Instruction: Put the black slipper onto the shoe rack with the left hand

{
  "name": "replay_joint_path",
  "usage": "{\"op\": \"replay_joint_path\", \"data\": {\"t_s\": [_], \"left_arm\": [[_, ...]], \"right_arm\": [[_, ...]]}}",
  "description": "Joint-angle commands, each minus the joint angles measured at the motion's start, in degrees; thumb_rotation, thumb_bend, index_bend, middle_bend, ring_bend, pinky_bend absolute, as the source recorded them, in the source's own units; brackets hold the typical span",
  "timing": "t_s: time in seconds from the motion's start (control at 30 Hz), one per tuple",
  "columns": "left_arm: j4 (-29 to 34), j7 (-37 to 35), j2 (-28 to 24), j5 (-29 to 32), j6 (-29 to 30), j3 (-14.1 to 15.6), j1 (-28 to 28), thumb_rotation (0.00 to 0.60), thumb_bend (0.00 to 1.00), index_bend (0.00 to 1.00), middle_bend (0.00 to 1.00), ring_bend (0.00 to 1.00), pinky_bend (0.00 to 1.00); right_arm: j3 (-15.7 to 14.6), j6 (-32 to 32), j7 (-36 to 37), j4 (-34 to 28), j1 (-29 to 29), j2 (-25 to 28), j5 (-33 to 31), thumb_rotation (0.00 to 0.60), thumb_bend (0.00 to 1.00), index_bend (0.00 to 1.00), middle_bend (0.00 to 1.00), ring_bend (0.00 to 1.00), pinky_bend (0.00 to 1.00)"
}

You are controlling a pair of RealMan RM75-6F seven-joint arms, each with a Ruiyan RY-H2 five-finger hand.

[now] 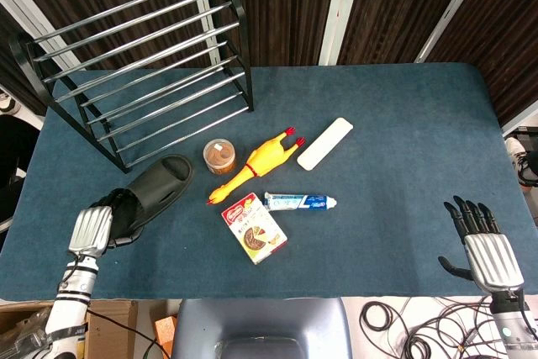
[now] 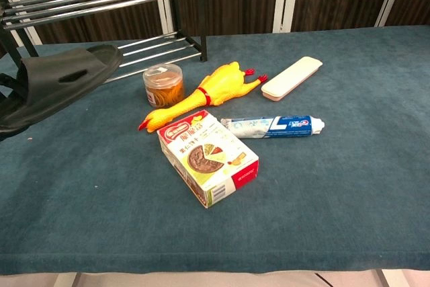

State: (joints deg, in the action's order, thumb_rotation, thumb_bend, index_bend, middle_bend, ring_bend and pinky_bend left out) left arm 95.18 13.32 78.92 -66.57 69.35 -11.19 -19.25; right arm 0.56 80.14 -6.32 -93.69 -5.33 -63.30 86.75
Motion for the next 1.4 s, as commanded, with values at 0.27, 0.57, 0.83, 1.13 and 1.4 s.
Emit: {"op": "replay_joint_path", "data": {"t_s": [0.27,0.57,0.83,1.13,1.4], "left_arm": [[12.53,8.09,-1.24,20.54,-2.21,-8.77,-6.31,0.600,0.33,0.65,0.86,0.88,0.97],[24.49,18.35,-2.62,30.05,8.54,-11.24,-10.72,0.600,0.33,0.65,0.86,0.88,0.97],[25.66,25.72,-0.62,35.50,16.71,-16.55,-17.11,0.600,0.33,0.64,0.86,0.88,0.97],[18.70,28.47,2.13,43.04,19.10,-23.57,-24.06,0.600,0.33,0.64,0.86,0.88,0.97],[12.79,30.68,3.40,47.34,19.25,-25.87,-28.86,0.600,0.33,0.64,0.86,0.88,0.97]], "right_arm": [[0.09,-1.54,-0.58,0.05,-0.56,-0.07,-1.06,0.600,0.12,0.00,0.00,0.00,0.00],[-0.15,-2.91,-0.59,-0.03,-1.16,0.07,-1.25,0.600,0.12,0.00,0.00,0.00,0.00],[-0.76,-2.68,0.50,-0.31,-1.11,0.51,-0.06,0.600,0.12,0.00,0.00,0.00,0.00],[-0.90,-2.85,0.91,-0.34,-1.21,0.76,0.04,0.600,0.12,0.00,0.00,0.00,0.00],[-1.03,-3.07,0.85,-0.38,-1.27,0.85,-0.06,0.600,0.12,0.00,0.00,0.00,0.00]]}}
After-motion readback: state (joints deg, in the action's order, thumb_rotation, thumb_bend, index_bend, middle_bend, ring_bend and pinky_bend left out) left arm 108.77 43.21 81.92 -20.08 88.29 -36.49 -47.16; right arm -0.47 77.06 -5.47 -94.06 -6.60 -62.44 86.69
